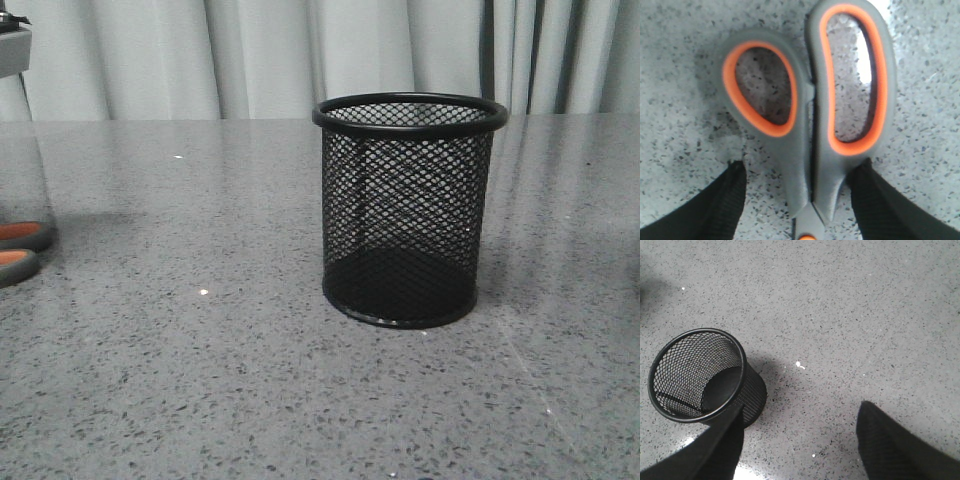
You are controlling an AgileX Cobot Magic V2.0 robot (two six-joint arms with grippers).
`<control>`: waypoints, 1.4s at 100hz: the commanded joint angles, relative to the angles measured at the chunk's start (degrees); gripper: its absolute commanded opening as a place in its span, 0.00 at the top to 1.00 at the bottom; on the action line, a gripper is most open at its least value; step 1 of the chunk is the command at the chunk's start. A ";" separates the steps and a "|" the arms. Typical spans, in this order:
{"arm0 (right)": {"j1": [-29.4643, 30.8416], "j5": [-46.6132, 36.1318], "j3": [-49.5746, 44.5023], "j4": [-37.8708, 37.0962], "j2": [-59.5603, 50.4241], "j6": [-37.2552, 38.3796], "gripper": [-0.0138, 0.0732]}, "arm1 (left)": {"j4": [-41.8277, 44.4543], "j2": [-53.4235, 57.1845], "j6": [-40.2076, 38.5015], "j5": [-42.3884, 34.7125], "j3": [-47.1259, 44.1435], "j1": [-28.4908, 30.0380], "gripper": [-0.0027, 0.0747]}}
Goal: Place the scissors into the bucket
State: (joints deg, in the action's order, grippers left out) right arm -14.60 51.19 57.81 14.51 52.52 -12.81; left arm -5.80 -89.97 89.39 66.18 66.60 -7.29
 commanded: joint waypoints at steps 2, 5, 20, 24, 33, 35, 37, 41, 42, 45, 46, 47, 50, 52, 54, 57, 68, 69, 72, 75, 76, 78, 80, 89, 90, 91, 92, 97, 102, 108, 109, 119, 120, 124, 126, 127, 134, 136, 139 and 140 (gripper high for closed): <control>0.00 -3.63 1.81 0.13 -0.24 -0.72 0.34 | -1.27 1.64 0.13 2.29 1.60 -0.33 0.42; 0.00 -3.63 1.81 0.13 -0.24 -0.72 0.34 | -1.27 1.64 0.13 3.22 1.60 -0.33 0.42; 0.00 -3.63 1.81 0.13 -0.24 -0.72 0.34 | -1.27 1.64 0.13 4.36 1.60 -0.33 0.42; 0.00 -3.63 1.81 0.13 -0.24 -0.72 0.34 | -1.27 1.64 0.26 3.54 1.60 -0.33 0.42; 0.00 -3.63 1.81 0.13 -0.24 -0.72 0.34 | -2.11 1.41 0.34 2.39 1.60 -0.33 0.42; 0.00 -3.63 1.81 0.13 -0.24 -0.72 0.34 | -2.23 1.16 0.34 2.39 1.60 -0.33 0.42; 0.00 -3.63 1.81 0.13 -0.24 -0.72 0.34 | -2.36 1.02 0.34 2.39 1.60 -0.33 0.42; 0.00 -3.63 1.81 0.13 -0.24 -0.72 0.34 | -2.60 0.49 0.34 2.52 1.60 -0.33 0.42; 0.00 -3.63 1.81 0.13 -0.24 -0.72 0.34 | -2.62 0.30 0.34 2.60 1.60 -0.33 0.42; 0.00 -3.63 1.81 0.13 -0.24 -0.72 0.34 | -2.92 -0.06 0.34 2.77 1.60 -0.33 0.42; 0.00 -3.63 1.81 0.13 -0.24 -0.72 0.34 | -2.91 -0.21 0.34 2.75 1.60 -0.33 0.42; 0.00 -3.63 1.81 0.13 -0.24 -0.72 0.34 | -3.10 -0.37 0.34 2.90 1.60 -0.33 0.42; 0.00 -3.63 1.81 0.13 -0.24 -0.72 0.34 | -3.35 -0.49 0.34 3.02 1.60 -0.33 0.42; 0.00 -3.53 1.81 0.13 -0.24 -0.72 0.34 | -3.47 -0.59 0.34 3.02 1.60 -0.33 0.42; 0.00 -3.53 1.81 0.13 -0.24 -0.72 0.34 | -3.44 -0.65 0.34 3.02 1.60 -0.33 0.42; 0.00 -3.53 1.81 0.13 -0.24 -0.72 0.34 | -3.44 -0.65 0.34 2.92 1.60 -0.33 0.42; 0.00 -3.53 1.81 0.13 -0.24 -0.72 0.34 | -3.44 -0.65 0.34 3.03 1.60 -0.33 0.43; 0.00 -3.53 1.81 0.13 -0.24 -0.72 0.34 | -3.44 -0.65 0.34 3.03 1.60 -0.33 0.43; 0.00 -3.53 1.81 0.13 -0.24 -0.72 0.34 | -3.44 -0.65 0.34 3.03 1.60 -0.33 0.43; 0.00 -3.53 1.81 0.13 -0.24 -0.72 0.34 | -3.44 -0.65 0.34 3.03 1.60 -0.33 0.43; 0.00 -3.53 1.81 0.13 -0.24 -0.72 0.34 | -3.44 -0.65 0.34 3.03 1.60 -0.33 0.43; 0.00 -3.53 1.81 0.13 -0.24 -0.72 0.34 | -3.44 -0.65 0.34 3.14 1.60 -0.33 0.44; 0.00 -3.53 1.81 0.13 -0.24 -0.72 0.34 | -3.44 -0.65 0.34 3.15 1.60 -0.33 0.45; 0.00 -3.53 1.81 0.13 -0.24 -0.72 0.34 | -3.44 -0.65 0.34 3.71 1.60 -0.33 0.57; 0.00 -3.53 1.81 0.13 -0.24 -0.72 0.34 | -3.44 -0.65 0.34 3.81 1.60 -0.33 0.58; 0.00 -3.53 1.81 0.13 -0.24 -0.72 0.34 | -3.44 -0.65 0.34 3.81 1.60 -0.33 0.59; 0.00 -3.53 1.81 0.13 -0.24 -0.72 0.34 | -3.44 -0.65 0.34 3.81 1.60 -0.33 0.62; 0.00 -3.53 1.81 0.13 -0.24 -0.72 0.34 | -3.44 -0.65 0.34 3.81 1.60 -0.33 0.73; 0.00 -3.53 1.81 0.13 -0.24 -0.72 0.34 | -3.44 -0.65 0.34 3.81 1.60 -0.33 0.83; 0.00 -3.53 1.81 0.13 -0.24 -0.72 0.34 | -3.44 -0.65 -0.01 3.94 1.60 -0.33 0.94; 0.00 -3.53 1.81 0.13 -0.24 -0.72 0.34 | -3.44 -0.65 -0.16 4.09 1.60 -0.33 0.96; 0.00 -3.63 1.81 0.13 -0.24 -0.72 0.34 | -3.44 -0.65 -0.25 5.06 1.60 -0.33 0.99; 0.00 -3.63 1.81 0.13 -0.24 -0.72 0.34 | -3.44 -0.65 -0.25 5.16 1.60 -0.33 0.99; 0.00 -3.63 1.81 0.13 -0.24 -0.72 0.34 | -3.44 -0.65 -0.25 5.43 1.60 -0.33 0.99; 0.00 -3.63 1.81 0.13 -0.24 -0.72 0.34 | -3.44 -0.65 -0.29 5.43 1.60 -0.33 0.99; 0.00 -3.63 1.81 0.13 -0.24 -0.72 0.34 | -3.44 -0.65 -0.29 5.43 1.60 -0.33 0.99; 0.00 -3.63 1.81 0.13 -0.24 -0.72 0.34 | -3.44 -0.65 -0.29 5.79 1.60 -0.33 0.99; 0.00 -3.63 1.81 0.13 -0.24 -0.72 0.34 | -3.44 -0.65 -0.38 5.77 1.60 -0.33 0.99; 0.00 -3.63 1.81 0.13 -0.24 -0.72 0.34 | -3.44 -0.65 -0.38 5.91 1.60 -0.33 0.99; 0.00 -3.63 1.81 0.13 -0.24 -0.72 0.34 | -3.44 -0.65 -0.38 5.91 1.60 -0.33 0.99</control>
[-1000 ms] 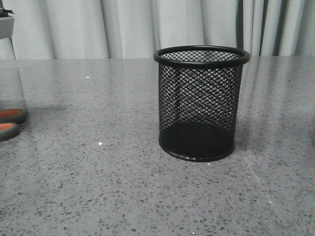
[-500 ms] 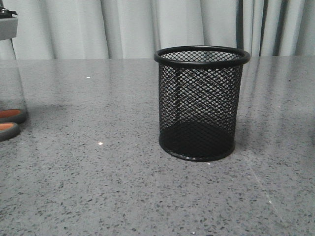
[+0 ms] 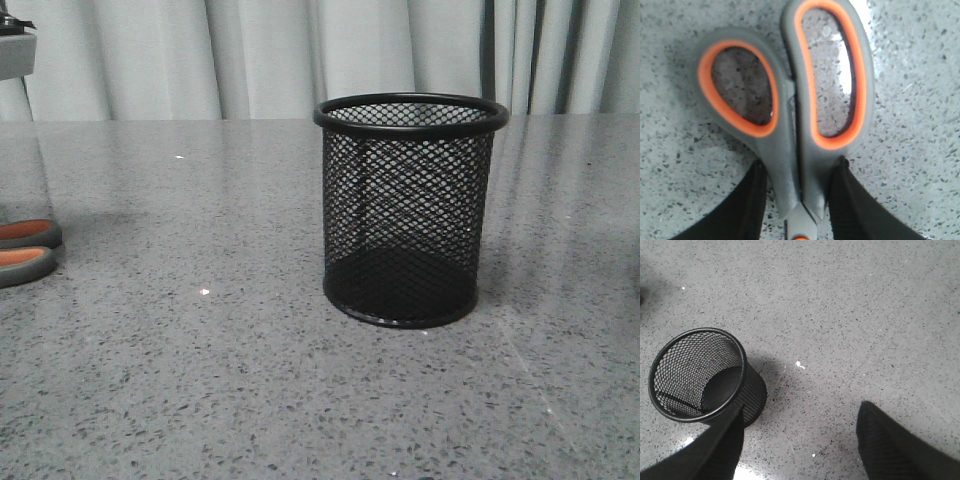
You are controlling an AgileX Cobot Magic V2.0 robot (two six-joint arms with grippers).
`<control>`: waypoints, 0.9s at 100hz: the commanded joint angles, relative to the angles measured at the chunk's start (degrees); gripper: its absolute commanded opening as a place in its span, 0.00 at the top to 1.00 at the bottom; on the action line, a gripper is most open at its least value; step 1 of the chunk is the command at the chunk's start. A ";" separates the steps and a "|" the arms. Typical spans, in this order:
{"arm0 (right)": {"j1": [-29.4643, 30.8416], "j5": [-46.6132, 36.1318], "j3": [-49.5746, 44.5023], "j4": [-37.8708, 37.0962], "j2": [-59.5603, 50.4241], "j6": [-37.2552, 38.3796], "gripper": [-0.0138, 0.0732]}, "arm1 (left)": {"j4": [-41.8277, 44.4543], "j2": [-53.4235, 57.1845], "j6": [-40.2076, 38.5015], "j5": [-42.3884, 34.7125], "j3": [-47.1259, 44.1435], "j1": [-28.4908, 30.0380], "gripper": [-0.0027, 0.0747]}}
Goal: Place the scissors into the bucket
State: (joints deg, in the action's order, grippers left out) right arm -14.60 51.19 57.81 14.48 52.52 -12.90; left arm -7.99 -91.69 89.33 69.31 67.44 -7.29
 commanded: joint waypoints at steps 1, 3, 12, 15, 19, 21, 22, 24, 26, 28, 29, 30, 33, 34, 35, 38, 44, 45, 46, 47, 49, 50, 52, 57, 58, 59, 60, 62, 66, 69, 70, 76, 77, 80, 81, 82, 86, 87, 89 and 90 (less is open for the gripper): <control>0.00 -3.63 1.81 0.16 -0.24 -0.64 0.34 | -1.25 1.07 -0.32 2.78 0.76 -0.33 0.99; 0.00 -3.63 1.81 0.16 -0.24 -0.64 0.34 | -1.25 1.07 -0.32 2.94 0.76 -0.33 0.99; 0.00 -3.63 1.81 0.16 -0.24 -0.64 0.34 | -1.25 1.07 -0.32 2.92 0.76 -0.33 0.99; 0.00 -3.63 1.81 0.16 -0.24 -0.64 0.34 | -1.25 1.07 -0.32 2.92 0.76 -0.33 0.99; 0.00 -3.63 1.81 0.16 -0.24 -0.64 0.34 | -1.25 1.07 -0.32 2.92 0.76 -0.33 0.99; 0.00 -3.63 1.81 0.16 -0.24 -0.64 0.34 | -1.25 1.07 -0.32 2.92 0.76 -0.33 0.99; 0.00 -3.63 1.81 0.16 -0.24 -0.64 0.34 | -1.25 1.07 -0.32 2.92 0.76 -0.33 0.99; 0.00 -3.63 1.81 0.16 -0.24 -0.64 0.34 | -1.25 1.07 -0.32 2.92 0.76 -0.33 0.99; 0.00 -3.63 1.81 0.16 -0.24 -0.64 0.34 | -1.25 1.07 -0.32 2.92 0.76 -0.33 0.99; 0.00 -3.63 1.81 0.16 -0.24 -0.64 0.34 | -1.25 1.07 -0.32 2.92 0.91 -0.33 0.99; 0.00 -3.63 1.81 0.16 -0.24 -0.64 0.34 | -1.25 1.07 -0.32 3.03 0.89 -0.33 0.99; 0.00 -3.63 1.81 0.16 -0.24 -0.64 0.34 | -1.25 1.07 -0.32 2.95 1.00 -0.33 0.99; 0.00 -3.63 1.81 0.16 -0.24 -0.64 0.34 | -1.25 1.07 -0.32 3.07 1.13 -0.33 0.99; 0.00 -3.63 1.81 0.16 -0.24 -0.64 0.34 | -1.25 1.19 -0.32 3.27 1.28 -0.33 0.99; 0.00 -3.63 1.81 0.16 -0.24 -0.64 0.34 | -1.25 1.20 -0.32 3.25 1.42 -0.33 0.99; 0.00 -3.63 1.81 0.16 -0.24 -0.64 0.34 | -1.25 1.20 -0.32 3.54 1.83 -0.33 0.99; 0.00 -3.63 1.81 0.16 -0.24 -0.64 0.34 | -1.25 1.32 -1.49 3.84 2.84 -0.33 0.99; 0.00 -3.63 1.81 0.16 -0.24 -0.64 0.34 | -1.25 1.32 -1.63 3.84 3.10 -0.33 0.99; 0.00 -3.63 1.81 0.16 -0.24 -0.64 0.34 | -1.25 1.32 -1.76 3.84 3.24 -0.33 0.99; 0.00 -3.63 1.81 0.16 -0.24 -0.64 0.34 | -1.25 1.32 -1.90 3.84 3.54 -0.33 0.99; 0.00 -3.63 1.81 0.16 -0.24 -0.64 0.34 | -1.25 1.42 -2.03 3.84 3.81 -0.33 0.99; 0.00 -3.63 1.81 0.16 -0.24 -0.64 0.34 | -1.25 1.43 -2.21 3.84 4.08 -0.33 0.99; 0.00 -3.63 1.81 0.16 -0.24 -0.64 0.34 | -1.25 1.51 -2.47 3.84 4.52 -0.33 0.99; 0.00 -3.63 1.81 0.16 -0.24 -0.64 0.34 | -1.25 1.51 -3.04 3.84 5.39 -0.33 0.99; 0.00 -3.63 1.81 0.16 -0.24 -0.64 0.34 | -1.25 1.55 -3.15 3.84 5.68 -0.33 0.99; 0.00 -3.63 1.81 0.16 -0.24 -0.64 0.34 | -1.25 1.66 -3.09 3.84 5.82 -0.33 0.99; 0.00 -3.63 1.81 0.16 -0.24 -0.64 0.34 | -1.25 1.65 -3.20 3.84 6.04 -0.33 0.99; 0.00 -3.63 1.81 0.16 -0.24 -0.64 0.34 | -1.25 1.65 -3.25 3.84 6.26 -0.33 0.99; 0.00 -3.63 1.81 0.16 -0.24 -0.64 0.34 | -1.25 1.81 -3.35 3.84 6.97 -0.33 0.99; 0.00 -3.63 1.81 0.16 -0.24 -0.64 0.34 | -1.25 2.03 -3.78 3.84 7.41 -0.33 0.99; 0.00 -3.63 1.81 0.16 -0.24 -0.64 0.34 | -1.25 2.04 -4.28 3.84 7.72 -0.33 0.99; 0.00 -3.63 1.81 0.16 -0.24 -0.64 0.34 | -1.25 2.31 -4.82 3.84 8.56 -0.33 0.99; 0.00 -3.63 1.81 0.16 -0.24 -0.64 0.34 | -1.25 2.47 -4.82 3.84 8.78 -0.33 0.99; 0.00 -3.63 1.81 0.16 -0.24 -0.64 0.34 | -1.25 2.72 -4.96 3.84 9.24 -0.33 0.99; 0.00 -3.63 1.81 0.16 -0.24 -0.64 0.34 | -1.25 2.70 -5.10 3.84 9.46 -0.33 0.99; 0.00 -3.76 1.81 0.16 -0.24 -0.64 0.34 | -1.25 2.85 -5.11 3.84 9.58 -0.33 0.99; 0.00 -3.76 1.81 0.16 -0.24 -0.64 0.34 | -1.30 3.25 -5.61 3.84 10.42 -0.33 0.99; 0.00 -3.90 1.81 0.16 -0.24 -0.64 0.34 | -1.40 3.26 -5.74 3.84 10.58 -0.33 0.99; 0.00 -3.90 1.81 0.16 -0.24 -0.64 0.34 | -1.65 3.54 -5.98 3.84 10.99 -0.33 0.99; 0.00 -3.90 1.81 0.16 -0.24 -0.64 0.34 | -1.71 3.53 -5.96 3.84 11.11 -0.33 0.99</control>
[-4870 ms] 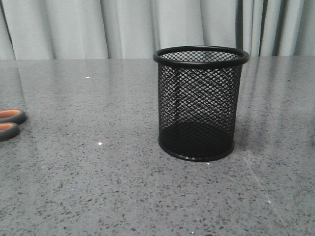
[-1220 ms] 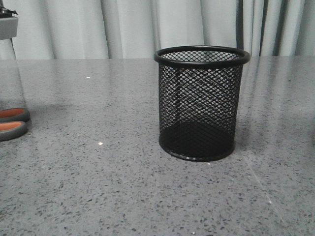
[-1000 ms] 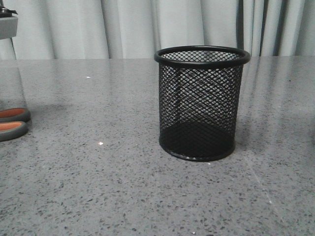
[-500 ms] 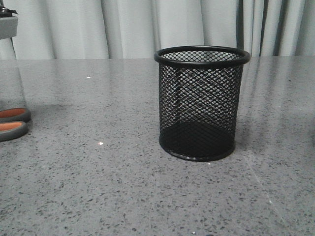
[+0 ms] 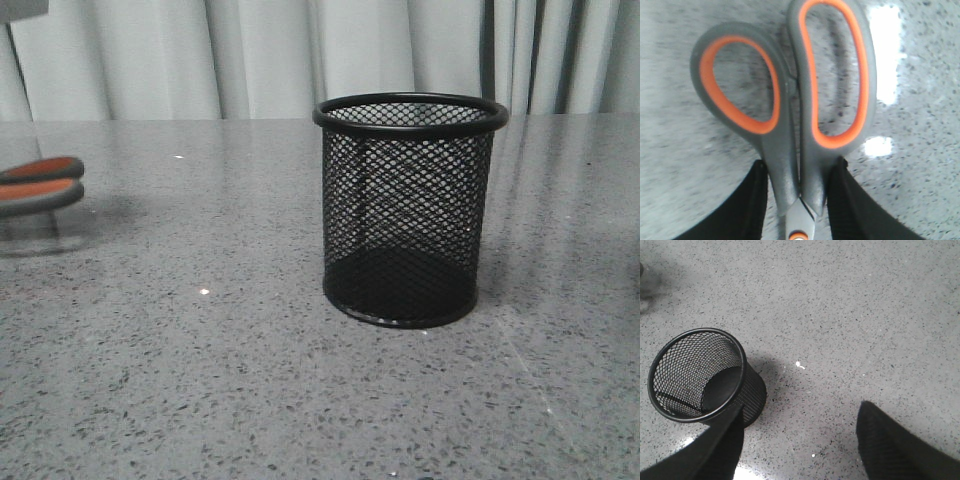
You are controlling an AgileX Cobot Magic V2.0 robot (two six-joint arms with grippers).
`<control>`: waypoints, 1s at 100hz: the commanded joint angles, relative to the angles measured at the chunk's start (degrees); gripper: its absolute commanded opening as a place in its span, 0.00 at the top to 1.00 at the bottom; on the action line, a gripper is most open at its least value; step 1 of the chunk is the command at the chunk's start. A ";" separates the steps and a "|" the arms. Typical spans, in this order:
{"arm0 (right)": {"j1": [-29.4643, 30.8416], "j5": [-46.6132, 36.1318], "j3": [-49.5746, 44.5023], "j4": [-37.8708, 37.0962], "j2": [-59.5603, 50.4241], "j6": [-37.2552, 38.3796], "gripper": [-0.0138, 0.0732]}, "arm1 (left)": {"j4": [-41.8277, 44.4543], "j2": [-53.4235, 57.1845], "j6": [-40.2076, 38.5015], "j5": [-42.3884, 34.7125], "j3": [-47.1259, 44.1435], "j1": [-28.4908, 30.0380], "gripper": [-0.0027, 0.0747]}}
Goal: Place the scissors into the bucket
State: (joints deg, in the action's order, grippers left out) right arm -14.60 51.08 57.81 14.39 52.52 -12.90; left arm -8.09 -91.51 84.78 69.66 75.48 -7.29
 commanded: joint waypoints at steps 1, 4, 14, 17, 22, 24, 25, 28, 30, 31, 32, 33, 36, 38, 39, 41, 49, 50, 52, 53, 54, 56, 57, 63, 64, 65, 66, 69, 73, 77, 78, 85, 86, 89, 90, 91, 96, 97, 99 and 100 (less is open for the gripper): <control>0.00 -3.79 1.81 0.26 -0.24 -0.64 0.34 | -1.74 3.51 -1.41 3.49 3.35 -0.33 0.99; 0.00 -3.92 1.81 0.26 -0.24 -0.64 0.34 | -2.01 3.83 -1.41 3.49 3.88 -0.33 0.99; 0.00 -4.40 1.81 0.62 -0.24 -0.64 0.34 | -3.46 5.07 -1.63 3.49 5.84 -0.33 0.99; 0.00 -4.64 1.81 0.63 -0.24 -0.64 0.34 | -4.13 5.45 -1.76 3.49 6.62 -0.33 0.99; 0.00 -4.92 1.81 0.88 -0.24 -0.64 0.34 | -5.22 6.03 -1.76 3.49 7.67 -0.33 0.99; 0.00 -5.07 1.81 1.10 -0.24 -0.64 0.34 | -5.75 6.29 -1.76 3.49 8.11 -0.33 0.99; 0.00 -5.07 1.81 1.22 -0.24 -0.64 0.34 | -6.16 6.37 -1.76 3.49 8.25 -0.33 0.99; 0.00 -5.32 1.81 1.37 -0.24 -0.64 0.34 | -6.84 6.71 -1.76 3.49 8.87 -0.33 0.99; 0.00 -5.46 1.81 1.69 -0.24 -0.64 0.34 | -7.23 6.85 -1.76 3.49 9.27 -0.33 0.99; 0.00 -5.48 1.81 1.87 -0.24 -0.64 0.34 | -7.34 7.09 -1.76 3.49 9.54 -0.33 0.99; 0.00 -5.68 1.81 1.99 -0.24 -0.64 0.34 | -7.48 7.18 -1.76 3.49 9.68 -0.33 0.99; 0.00 -5.79 1.81 2.12 -0.24 -0.64 0.34 | -7.49 7.28 -1.76 3.49 9.94 -0.46 0.99; 0.00 -6.05 1.81 2.76 -0.24 -0.64 0.34 | -7.49 7.55 -1.76 3.49 10.50 -0.78 0.99; 0.00 -6.32 1.81 3.13 -0.24 -0.64 0.34 | -7.49 7.91 -1.87 3.49 10.89 -1.19 0.99; 0.00 -6.41 1.81 3.27 -0.24 -0.64 0.34 | -7.49 7.94 -1.86 3.49 10.99 -1.30 0.99; 0.00 -6.59 1.81 3.67 -0.24 -0.64 0.34 | -7.49 8.17 -1.86 3.49 11.34 -1.51 0.99; 0.00 -7.55 1.81 5.65 -0.24 -1.53 0.34 | -7.49 8.93 -1.89 3.49 12.66 -3.47 0.99; 0.00 -7.74 1.81 6.20 -0.24 -1.75 0.34 | -7.49 8.95 -1.99 3.49 12.84 -3.68 0.99; 0.00 -7.94 1.81 7.09 -0.24 -2.37 0.34 | -7.49 9.07 -1.99 3.39 13.13 -4.29 0.99; 0.00 -7.94 1.81 7.41 -0.24 -2.78 0.34 | -7.49 9.22 -1.99 3.39 13.15 -4.73 0.99; 0.00 -8.13 1.81 7.72 -0.24 -2.98 0.34 | -7.49 9.34 -1.99 3.39 13.39 -4.95 0.99; 0.00 -8.18 1.81 8.79 -0.24 -3.54 0.34 | -7.39 9.45 -1.99 3.39 13.60 -5.63 0.99; 0.00 -8.39 1.81 9.49 -0.24 -3.69 0.34 | -7.39 9.46 -2.10 3.39 13.83 -5.87 0.99; 0.00 -8.71 1.81 12.39 -0.24 -5.68 0.34 | -7.08 9.68 -2.67 3.39 14.66 -7.97 0.99; 0.00 -8.86 1.81 13.10 -0.24 -5.87 0.34 | -7.07 9.68 -2.79 3.39 14.93 -8.23 0.99; 0.00 -8.87 1.81 13.45 -0.24 -6.23 0.34 | -6.98 9.68 -2.93 3.39 15.07 -8.74 0.99; 0.00 -8.97 1.81 14.09 -0.24 -6.42 0.34 | -6.86 9.68 -3.10 3.39 15.36 -8.99 0.99; 0.00 -9.15 1.81 15.11 -0.24 -7.27 0.34 | -6.71 9.68 -3.25 3.39 15.96 -10.02 0.99; 0.00 -9.44 1.81 17.28 -0.24 -8.13 0.34 | -6.71 9.68 -3.25 3.39 16.84 -11.51 0.99; 0.00 -9.75 1.81 18.53 -0.24 -8.72 0.34 | -6.60 9.68 -3.25 3.39 17.64 -12.98 0.99; 0.00 -9.75 1.81 18.89 -0.24 -8.70 0.34 | -6.63 9.68 -3.25 3.39 17.94 -13.22 0.99; 0.00 -9.99 1.81 20.33 -0.24 -9.57 0.34 | -6.63 9.68 -3.25 3.12 19.54 -15.89 0.99; 0.00 -9.99 1.81 20.49 -0.24 -9.71 0.34 | -6.63 9.68 -3.25 3.12 19.69 -16.13 0.99; 0.00 -9.99 1.81 21.29 -0.24 -10.01 0.34 | -6.63 9.68 -3.25 3.12 20.23 -17.30 0.99; 0.00 -9.99 1.81 21.42 -0.24 -10.01 0.34 | -6.63 9.68 -3.25 2.98 20.52 -17.52 0.99; 0.00 -9.99 1.81 21.55 -0.24 -10.01 0.34 | -6.63 9.68 -3.25 2.98 20.68 -17.96 0.99; 0.00 -9.99 1.81 22.83 -0.24 -10.14 0.34 | -6.58 9.68 -3.25 2.79 21.55 -19.45 0.99; 0.00 -9.99 1.81 23.04 -0.24 -10.29 0.34 | -6.58 9.68 -3.25 2.82 21.80 -19.67 0.99; 0.00 -9.99 1.81 23.64 -0.24 -10.61 0.34 | -6.58 9.68 -3.25 2.65 22.13 -20.28 0.99; 0.00 -9.99 1.81 23.82 -0.24 -10.73 0.34 | -6.46 9.68 -3.25 2.65 22.23 -20.47 0.99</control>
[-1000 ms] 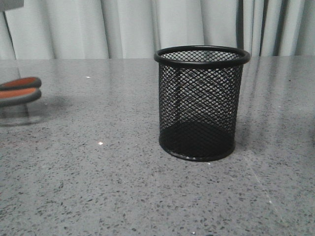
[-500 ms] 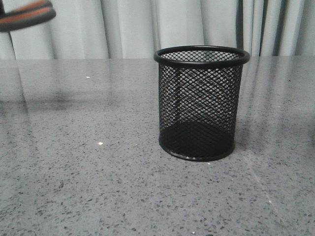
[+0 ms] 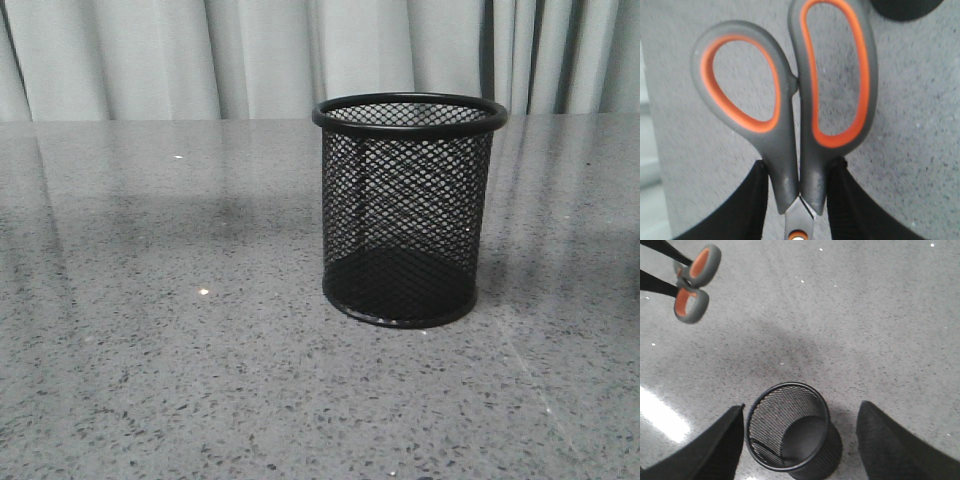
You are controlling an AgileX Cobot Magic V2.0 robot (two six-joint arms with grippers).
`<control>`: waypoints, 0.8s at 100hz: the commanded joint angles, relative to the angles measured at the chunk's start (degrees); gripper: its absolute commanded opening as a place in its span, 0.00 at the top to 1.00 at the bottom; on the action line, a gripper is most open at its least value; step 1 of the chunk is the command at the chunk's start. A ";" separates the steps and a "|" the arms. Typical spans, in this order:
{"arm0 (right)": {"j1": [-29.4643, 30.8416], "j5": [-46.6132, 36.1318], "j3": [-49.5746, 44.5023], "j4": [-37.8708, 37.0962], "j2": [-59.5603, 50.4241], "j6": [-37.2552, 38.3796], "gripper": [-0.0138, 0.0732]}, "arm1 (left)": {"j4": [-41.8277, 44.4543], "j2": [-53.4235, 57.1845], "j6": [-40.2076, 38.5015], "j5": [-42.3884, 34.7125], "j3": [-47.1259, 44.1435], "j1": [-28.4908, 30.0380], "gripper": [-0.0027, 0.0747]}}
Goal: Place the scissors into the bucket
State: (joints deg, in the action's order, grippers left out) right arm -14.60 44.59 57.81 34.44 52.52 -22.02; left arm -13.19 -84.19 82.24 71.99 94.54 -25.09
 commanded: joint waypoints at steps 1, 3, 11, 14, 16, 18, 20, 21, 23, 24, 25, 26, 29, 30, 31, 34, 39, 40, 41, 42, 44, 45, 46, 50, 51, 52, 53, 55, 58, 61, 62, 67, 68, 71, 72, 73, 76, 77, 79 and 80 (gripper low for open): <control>0.00 -3.51 1.81 4.06 -0.24 -1.79 0.34 | -1.37 2.36 -0.71 0.18 3.19 -3.06 0.99; 0.00 -3.51 1.81 4.65 -0.24 -1.97 0.34 | -1.21 2.36 -0.71 0.07 3.57 -3.61 0.99; 0.00 -3.51 1.81 7.40 -0.24 -3.28 0.34 | -0.32 2.36 -0.84 -0.56 4.33 -5.51 0.99; 0.00 -3.51 1.81 8.63 -0.24 -3.99 0.34 | 0.21 2.36 -1.38 -0.88 4.57 -6.15 0.99; 0.00 -3.51 1.81 9.52 -0.24 -4.12 0.34 | 0.74 2.36 -1.79 -1.02 4.70 -6.63 0.99; 0.00 -3.51 1.81 10.38 -0.24 -4.50 0.34 | 1.31 2.36 -1.94 -1.16 4.84 -7.13 0.99; 0.00 -3.51 1.81 11.31 -0.24 -4.92 0.34 | 1.87 2.36 -2.08 -1.30 4.94 -7.63 0.99; 0.00 -3.51 1.81 11.59 -0.24 -5.23 0.34 | 2.08 2.36 -2.21 -1.29 4.94 -7.79 0.99; 0.00 -3.51 1.81 12.48 -0.24 -5.57 0.34 | 2.54 2.36 -2.20 -1.29 4.94 -8.26 0.99; 0.00 -3.51 1.81 13.07 -0.24 -5.94 0.34 | 2.80 2.36 -2.20 -1.29 4.94 -8.55 0.99; 0.00 -3.40 1.81 13.36 -0.24 -6.08 0.34 | 2.94 2.36 -2.20 -1.29 4.94 -8.69 0.99; 0.00 -3.39 1.81 13.61 -0.24 -6.32 0.34 | 3.08 2.36 -2.20 -1.43 4.94 -8.96 0.99; 0.00 -3.39 1.81 14.71 -0.24 -6.50 0.34 | 3.20 2.36 -2.20 -1.79 4.94 -9.49 0.99; 0.00 -3.39 1.81 14.92 -0.24 -6.64 0.34 | 3.20 2.36 -2.20 -1.81 4.94 -9.61 0.99; 0.00 -3.30 1.81 15.31 -0.24 -6.64 0.34 | 3.23 2.36 -2.20 -1.93 4.94 -9.87 0.99; 0.00 -3.17 1.81 16.06 -0.24 -6.91 0.34 | 3.23 2.36 -2.23 -2.33 4.94 -10.34 0.99; 0.00 -3.10 1.81 17.05 -0.24 -7.15 0.34 | 3.23 2.36 -2.23 -2.72 4.94 -11.19 0.99; 0.00 -3.05 1.81 17.19 -0.24 -7.15 0.34 | 3.23 2.36 -2.23 -2.86 4.94 -11.31 0.99; 0.00 -2.95 1.81 17.34 -0.24 -7.15 0.34 | 3.23 2.36 -2.23 -3.03 4.94 -11.56 0.99; 0.00 -2.96 1.81 17.48 -0.24 -7.35 0.34 | 3.34 2.36 -2.23 -3.05 4.94 -11.66 0.99; 0.00 -2.92 1.81 17.87 -0.24 -7.42 0.34 | 3.34 2.36 -2.34 -3.30 4.94 -11.99 0.99; 0.00 -2.82 1.81 18.13 -0.24 -7.61 0.34 | 3.34 2.36 -2.45 -3.57 4.94 -12.21 0.99; 0.00 -2.82 1.81 18.27 -0.24 -7.76 0.34 | 3.34 2.36 -2.66 -3.68 4.94 -12.31 0.99; 0.00 -2.78 1.81 19.41 -0.24 -8.13 0.34 | 3.34 2.36 -3.22 -4.41 4.94 -12.95 0.99; 0.00 -2.67 1.81 19.63 -0.24 -8.33 0.34 | 3.45 2.36 -3.35 -4.52 4.94 -13.06 0.99; 0.00 -2.69 1.81 20.10 -0.24 -8.47 0.34 | 3.45 2.36 -3.34 -4.78 4.94 -13.28 0.99; 0.00 -2.69 1.81 20.28 -0.24 -8.49 0.34 | 3.45 2.36 -3.34 -4.79 4.94 -13.38 0.99; 0.00 -2.64 1.81 20.91 -0.24 -8.74 0.34 | 3.45 2.36 -3.34 -5.17 4.94 -13.59 0.99; 0.00 -2.64 1.81 21.68 -0.17 -9.17 0.34 | 3.45 2.36 -3.34 -5.54 4.94 -14.07 0.99; 0.00 -2.64 1.81 22.17 -0.12 -9.28 0.34 | 3.56 2.36 -3.34 -5.88 4.94 -14.51 0.99; 0.00 -2.64 1.81 22.41 -0.02 -9.26 0.34 | 3.55 2.36 -3.34 -6.06 4.94 -14.69 0.99; 0.00 -2.55 1.81 22.84 0.40 -9.26 0.34 | 3.55 2.36 -3.34 -6.66 4.94 -15.36 0.99; 0.00 -2.51 1.81 22.98 0.38 -9.37 0.34 | 3.55 2.36 -3.34 -6.64 4.94 -15.46 0.99; 0.00 -2.23 1.81 23.10 0.96 -9.40 0.34 | 3.55 2.36 -3.34 -7.16 4.94 -15.79 0.99; 0.00 -2.13 1.81 23.26 0.97 -9.40 0.34 | 3.55 2.36 -3.34 -7.11 4.94 -15.95 0.99; 0.00 -2.12 1.81 23.48 1.18 -9.40 0.34 | 3.55 2.36 -3.34 -7.39 4.94 -16.13 0.99; 0.00 -1.82 1.81 23.78 1.68 -9.52 0.34 | 3.55 2.36 -3.45 -7.52 4.94 -16.43 0.99; 0.00 -1.77 1.81 23.93 1.81 -9.69 0.34 | 3.55 2.36 -3.45 -7.64 4.94 -16.44 0.99; 0.00 -1.63 1.81 24.40 2.18 -9.98 0.34 | 3.55 2.36 -3.45 -7.78 4.94 -16.76 0.99; 0.00 -1.49 1.81 24.86 2.35 -10.37 0.34 | 3.55 2.26 -3.52 -7.87 4.94 -16.77 0.99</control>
State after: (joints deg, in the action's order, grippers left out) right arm -14.60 44.46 57.81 55.01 53.95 -30.64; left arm -8.67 -84.19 79.58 68.37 97.60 -40.54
